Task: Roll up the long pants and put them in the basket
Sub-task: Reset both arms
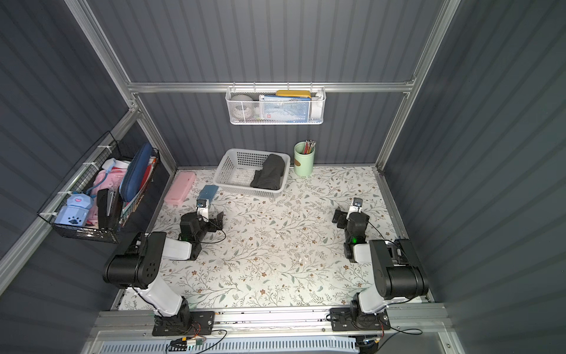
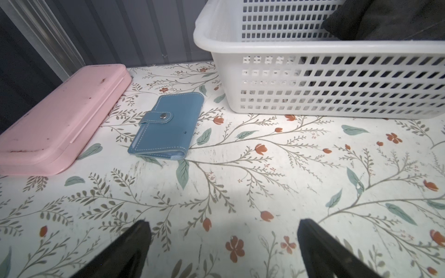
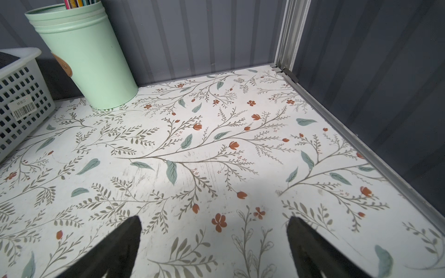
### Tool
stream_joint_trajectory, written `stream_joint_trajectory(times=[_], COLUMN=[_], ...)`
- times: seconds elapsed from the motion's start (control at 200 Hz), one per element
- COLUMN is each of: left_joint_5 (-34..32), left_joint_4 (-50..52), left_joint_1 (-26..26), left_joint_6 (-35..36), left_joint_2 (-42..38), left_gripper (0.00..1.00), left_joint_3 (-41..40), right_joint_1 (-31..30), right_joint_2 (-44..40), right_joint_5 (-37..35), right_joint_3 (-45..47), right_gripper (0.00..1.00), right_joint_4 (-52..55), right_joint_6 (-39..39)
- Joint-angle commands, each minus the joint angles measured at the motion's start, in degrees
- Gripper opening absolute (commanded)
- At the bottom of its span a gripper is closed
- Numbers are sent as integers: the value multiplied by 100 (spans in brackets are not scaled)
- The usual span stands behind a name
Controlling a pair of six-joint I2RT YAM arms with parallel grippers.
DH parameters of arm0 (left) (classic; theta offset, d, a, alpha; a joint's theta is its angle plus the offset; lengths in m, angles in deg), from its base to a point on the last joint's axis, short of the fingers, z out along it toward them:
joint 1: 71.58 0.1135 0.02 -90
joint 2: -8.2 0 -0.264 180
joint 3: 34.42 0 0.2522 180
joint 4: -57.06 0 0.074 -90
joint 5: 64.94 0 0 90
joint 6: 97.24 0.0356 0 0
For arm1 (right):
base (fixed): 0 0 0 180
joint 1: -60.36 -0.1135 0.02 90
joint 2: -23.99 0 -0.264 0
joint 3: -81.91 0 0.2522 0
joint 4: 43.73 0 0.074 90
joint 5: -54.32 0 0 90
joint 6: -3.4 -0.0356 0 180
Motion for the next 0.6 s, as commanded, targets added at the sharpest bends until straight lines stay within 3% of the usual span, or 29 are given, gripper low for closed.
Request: stream_joint_trajectory(times=[0.0,0.065,0.285,0.325,0.365,0.405,0.44,0.465,0.485,0.54,0.595], left_joint_5=[-167,-466,-556,-113,808,1034,683,-145,-284,408,945], left_joint_4=[124,295,232,71,-239,-389,-86,279,261,-90,-659], left_joint_1=[29,26,-19,-51,7,131,222,225,191,67,80], left_joint_6=[-57,-185,-107,116,384,311,11,-268,-261,307,354], left_joint_2=[-7,1,1,-27,-69,-36,13,14,-6,-21,-99], left_gripper=[99,99,99,99,99,99,100,99,99,100,99], left_joint_3=[97,150,107,19,-170,-180,45,138,106,-110,-397], right_joint_1=[9,10,10,9,10,9,9,10,9,10,10], right_joint_2=[59,59,59,57,62,59,60,57,59,59,59], right_joint_5=[22,27,31,27,30,26,19,22,23,22,15], right_joint_3=[36,32,37,31,38,39,32,33,38,34,33], right_gripper=[99,99,99,99,99,99,99,99,99,99,99], right_joint_4=[-110,-110,-111,-110,-111,-111,-111,-111,-106,-111,-109], right_joint_6=[-20,-19,-23,-20,-20,-20,-20,-20,-19,-20,-20])
